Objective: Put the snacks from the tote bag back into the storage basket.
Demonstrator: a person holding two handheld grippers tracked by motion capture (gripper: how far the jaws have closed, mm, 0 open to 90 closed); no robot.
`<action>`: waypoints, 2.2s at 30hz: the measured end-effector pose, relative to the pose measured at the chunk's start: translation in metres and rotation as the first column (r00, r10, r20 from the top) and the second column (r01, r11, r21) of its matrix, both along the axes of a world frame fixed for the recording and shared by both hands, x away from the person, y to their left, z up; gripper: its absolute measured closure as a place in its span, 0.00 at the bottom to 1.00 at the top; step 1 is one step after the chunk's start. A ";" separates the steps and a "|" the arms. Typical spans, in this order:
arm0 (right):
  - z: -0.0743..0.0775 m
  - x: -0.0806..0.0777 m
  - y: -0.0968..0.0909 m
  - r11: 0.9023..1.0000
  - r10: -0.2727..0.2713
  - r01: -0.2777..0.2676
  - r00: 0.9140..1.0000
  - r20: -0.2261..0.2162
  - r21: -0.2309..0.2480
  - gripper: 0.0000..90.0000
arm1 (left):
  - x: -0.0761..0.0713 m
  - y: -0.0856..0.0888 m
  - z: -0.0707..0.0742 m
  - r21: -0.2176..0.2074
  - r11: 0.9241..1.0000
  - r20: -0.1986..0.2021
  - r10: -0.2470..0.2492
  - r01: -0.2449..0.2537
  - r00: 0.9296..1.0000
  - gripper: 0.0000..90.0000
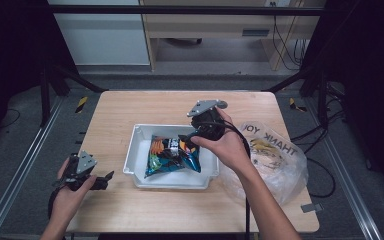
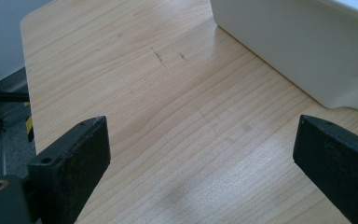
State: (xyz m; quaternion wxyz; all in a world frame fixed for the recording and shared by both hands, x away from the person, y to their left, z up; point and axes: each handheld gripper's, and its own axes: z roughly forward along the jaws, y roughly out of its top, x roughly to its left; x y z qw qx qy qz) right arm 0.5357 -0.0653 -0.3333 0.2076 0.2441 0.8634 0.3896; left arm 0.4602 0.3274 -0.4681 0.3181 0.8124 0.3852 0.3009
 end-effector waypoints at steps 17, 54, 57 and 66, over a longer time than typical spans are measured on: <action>0.014 -0.011 -0.019 0.996 -0.084 0.083 0.996 0.016 0.044 0.10 | 0.000 0.000 0.000 0.004 1.000 0.001 0.004 -0.004 1.000 0.04; 0.025 -0.070 -0.098 0.943 -0.322 0.313 0.944 0.069 0.113 0.10 | -0.001 0.003 0.000 -0.003 1.000 0.002 0.015 -0.015 1.000 0.04; 0.022 -0.074 -0.103 0.940 -0.332 0.323 0.941 0.069 0.109 0.11 | -0.001 0.003 0.000 -0.004 1.000 0.002 0.015 -0.015 1.000 0.04; 0.015 -0.087 -0.116 0.927 -0.370 0.361 0.925 0.085 0.106 0.12 | 0.000 0.003 0.000 -0.005 1.000 0.003 0.017 -0.017 1.000 0.04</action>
